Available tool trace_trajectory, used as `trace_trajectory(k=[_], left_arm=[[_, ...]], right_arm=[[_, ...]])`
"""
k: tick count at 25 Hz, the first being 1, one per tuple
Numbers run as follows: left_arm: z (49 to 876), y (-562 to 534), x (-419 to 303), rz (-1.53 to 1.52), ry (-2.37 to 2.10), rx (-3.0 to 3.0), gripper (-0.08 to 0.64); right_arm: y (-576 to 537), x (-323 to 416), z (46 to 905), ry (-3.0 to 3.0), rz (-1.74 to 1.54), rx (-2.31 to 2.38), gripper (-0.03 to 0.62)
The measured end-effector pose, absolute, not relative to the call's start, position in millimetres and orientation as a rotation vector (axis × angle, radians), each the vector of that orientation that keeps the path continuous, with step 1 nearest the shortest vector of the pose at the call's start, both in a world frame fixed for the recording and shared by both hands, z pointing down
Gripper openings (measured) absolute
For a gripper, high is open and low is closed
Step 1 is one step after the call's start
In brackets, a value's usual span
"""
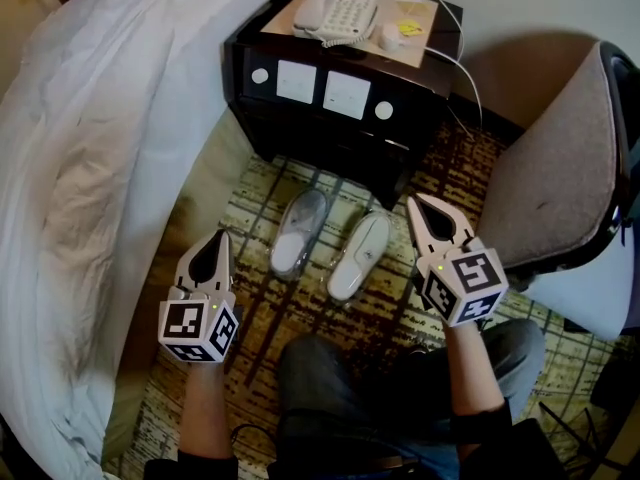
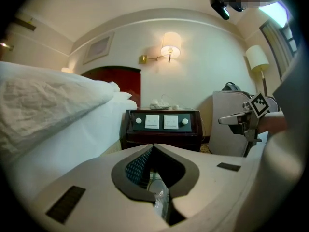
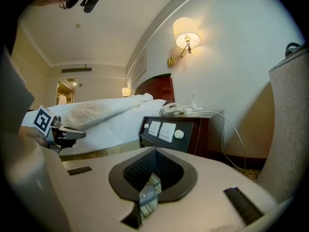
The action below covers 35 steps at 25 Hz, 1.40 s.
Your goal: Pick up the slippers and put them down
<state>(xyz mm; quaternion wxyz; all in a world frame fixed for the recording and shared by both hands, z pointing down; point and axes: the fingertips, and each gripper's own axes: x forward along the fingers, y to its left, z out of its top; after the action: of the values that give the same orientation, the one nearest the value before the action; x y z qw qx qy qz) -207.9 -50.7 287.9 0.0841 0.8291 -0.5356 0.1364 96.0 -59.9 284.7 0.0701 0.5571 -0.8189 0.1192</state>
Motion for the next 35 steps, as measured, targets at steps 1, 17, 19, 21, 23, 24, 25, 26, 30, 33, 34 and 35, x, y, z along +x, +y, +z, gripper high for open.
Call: trace_trajectory(k=[1,17,19,21,23,24,25,26,30,33,34,35], left_arm=[[299,-52,-206,0.414,-1.588,2.47,0.002],[538,-44,-175,0.777,-1.265,2.328,0.348],[566,-47,-174,0.817,-1.252,2.303,0.393],[592,-52,-171,0.854,-1.243,2.284,0.439],[616,-56,-169,0.902,-1.221,2.269,0.474],[627,-57,-168,0.927,-1.203,2.264,0.494],[637,-58,-167,0.946,-1.18,2.258,0.505],[644,-60,-164,0.959,-1.156,2.252,0.505],[682,-66,-163,1.032,-1.115,2.222,0.523],[709,-66,-171,1.113,-1.111,2.183,0.555],[716,-67,-171,1.125,-1.107,2.173,0.566],[722,-68,-170,1.134,-1.1,2.165,0.571]], right_arm=[[-60,92,294,-2.465,0.366,1.667,0.0],[-48,39,435,-2.381,0.59,1.56,0.0],[-47,32,451,-2.376,0.592,1.525,0.0],[-47,28,471,-2.359,0.605,1.498,0.0],[-46,28,493,-2.334,0.635,1.495,0.0],[-45,27,502,-2.326,0.652,1.496,0.0],[-44,26,510,-2.322,0.664,1.495,0.0],[-44,24,516,-2.321,0.667,1.492,0.0],[-48,17,524,-2.319,0.662,1.48,0.0],[-48,12,527,-2.318,0.674,1.476,0.0],[-49,12,529,-2.313,0.677,1.477,0.0],[-49,13,532,-2.304,0.68,1.481,0.0]])
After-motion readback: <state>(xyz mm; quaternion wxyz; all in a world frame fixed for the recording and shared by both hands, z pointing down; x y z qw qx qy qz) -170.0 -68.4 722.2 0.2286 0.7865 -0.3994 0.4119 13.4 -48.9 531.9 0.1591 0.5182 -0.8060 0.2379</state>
